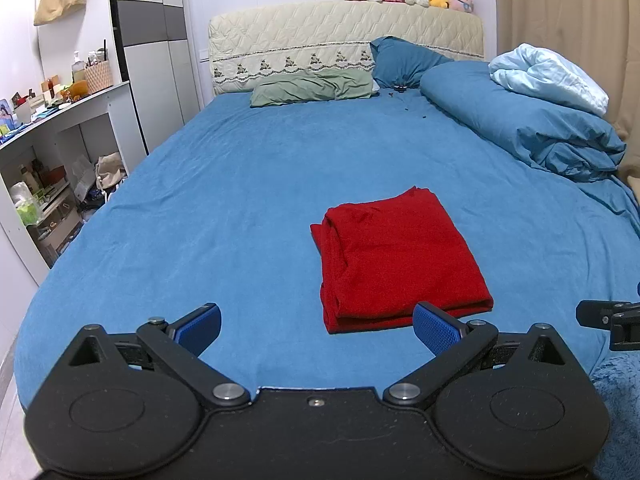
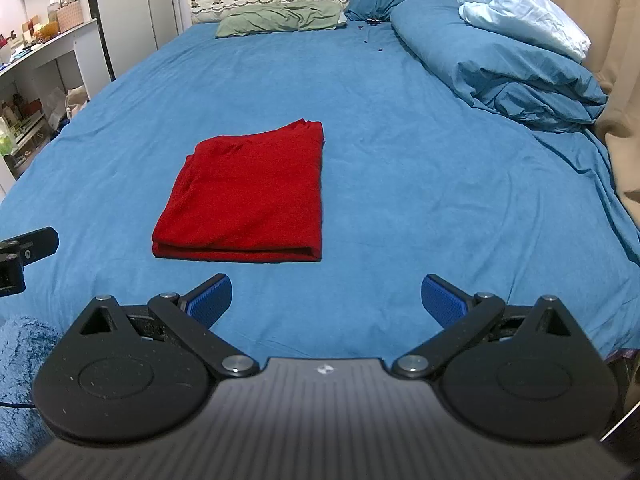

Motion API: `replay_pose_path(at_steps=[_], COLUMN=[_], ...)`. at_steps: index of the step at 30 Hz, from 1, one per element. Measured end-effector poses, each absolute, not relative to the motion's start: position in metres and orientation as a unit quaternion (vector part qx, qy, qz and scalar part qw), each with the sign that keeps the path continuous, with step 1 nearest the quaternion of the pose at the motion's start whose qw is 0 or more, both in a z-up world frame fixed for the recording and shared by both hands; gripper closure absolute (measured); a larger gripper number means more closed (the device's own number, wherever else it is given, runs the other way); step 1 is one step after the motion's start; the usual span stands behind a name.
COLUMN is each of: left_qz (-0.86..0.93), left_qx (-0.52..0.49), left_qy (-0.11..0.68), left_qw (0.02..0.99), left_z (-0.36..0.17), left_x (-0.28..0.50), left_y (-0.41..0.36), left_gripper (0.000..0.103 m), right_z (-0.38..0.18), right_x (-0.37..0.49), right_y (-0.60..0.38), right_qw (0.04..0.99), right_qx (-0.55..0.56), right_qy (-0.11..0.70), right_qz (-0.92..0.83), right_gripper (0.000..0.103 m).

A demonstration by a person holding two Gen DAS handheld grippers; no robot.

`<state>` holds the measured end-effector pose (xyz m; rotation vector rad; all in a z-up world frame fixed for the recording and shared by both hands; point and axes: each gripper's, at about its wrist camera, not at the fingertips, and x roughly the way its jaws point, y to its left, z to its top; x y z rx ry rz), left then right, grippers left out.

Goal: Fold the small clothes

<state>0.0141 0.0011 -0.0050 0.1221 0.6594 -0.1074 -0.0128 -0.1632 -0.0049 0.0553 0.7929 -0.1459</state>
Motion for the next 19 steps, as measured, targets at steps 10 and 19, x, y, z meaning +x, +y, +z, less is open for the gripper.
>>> replay_pose_path(at_steps=[10, 19], left_qz=[-0.050, -0.049], left_qx=[0.062, 0.064], left_qy=[0.315, 0.309], left_qw=[0.946, 0.948], left_z=[-0.0035, -0.0079], left_x=[0.0134, 0.0153], left_y=[0.0003, -0.0018], left_gripper=[0.000, 0.000], right_z=[-0.0045, -0.0027], right_x=[-0.0133, -0.0126], right_y=[-0.1617, -0.1588], right_qw=[0.920, 0.920], right_qx=[0.027, 0.029], right_qy=[0.384, 0.384], right_qz=[-0.072, -0.072], right_gripper=[0.000, 0.000])
